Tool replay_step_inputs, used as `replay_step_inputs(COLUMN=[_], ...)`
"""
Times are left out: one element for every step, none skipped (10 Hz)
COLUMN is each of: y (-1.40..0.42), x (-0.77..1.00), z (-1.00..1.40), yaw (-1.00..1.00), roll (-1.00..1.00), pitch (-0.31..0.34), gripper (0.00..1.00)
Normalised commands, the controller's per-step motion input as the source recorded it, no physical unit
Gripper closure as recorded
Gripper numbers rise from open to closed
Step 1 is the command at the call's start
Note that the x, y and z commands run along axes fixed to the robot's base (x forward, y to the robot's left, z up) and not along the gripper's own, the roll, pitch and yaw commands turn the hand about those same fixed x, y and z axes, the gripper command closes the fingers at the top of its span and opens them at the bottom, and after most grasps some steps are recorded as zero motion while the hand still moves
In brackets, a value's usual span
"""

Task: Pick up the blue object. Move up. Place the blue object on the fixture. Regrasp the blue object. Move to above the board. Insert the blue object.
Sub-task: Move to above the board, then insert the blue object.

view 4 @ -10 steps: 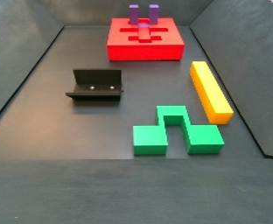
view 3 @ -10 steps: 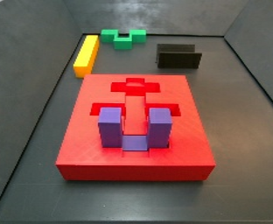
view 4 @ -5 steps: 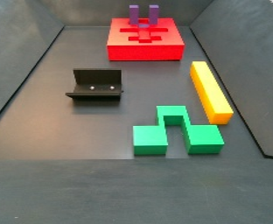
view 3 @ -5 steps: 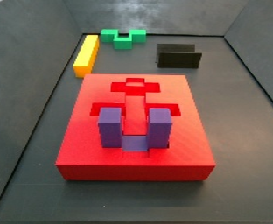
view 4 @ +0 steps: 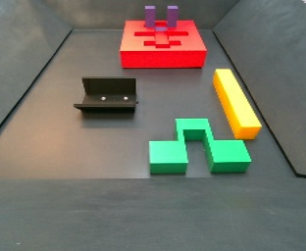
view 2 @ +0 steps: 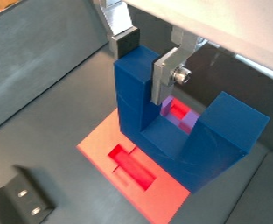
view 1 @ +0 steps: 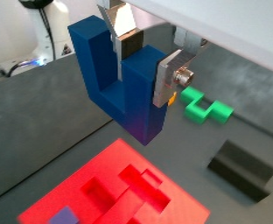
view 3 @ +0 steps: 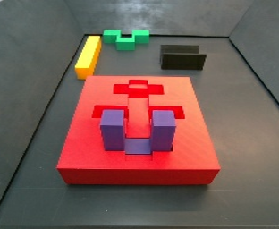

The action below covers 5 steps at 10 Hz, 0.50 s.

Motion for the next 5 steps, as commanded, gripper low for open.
replay_step_inputs(y=[0.03,0.02,0.00,0.00,0.00], x=[-0.07,-0.05,0.00,0.00,0.00], z=[0.00,0.00,-0.19,-0.21,-0.20], yaw=[0.00,0.00,-0.02,-0.02,-0.03], roll=[-0.48,-0.28,0.00,0.00,0.00], pitch=[-0.075,-0.055,0.079,0.076,0.076], gripper=[1.00,1.00,1.00,1.00,1.00])
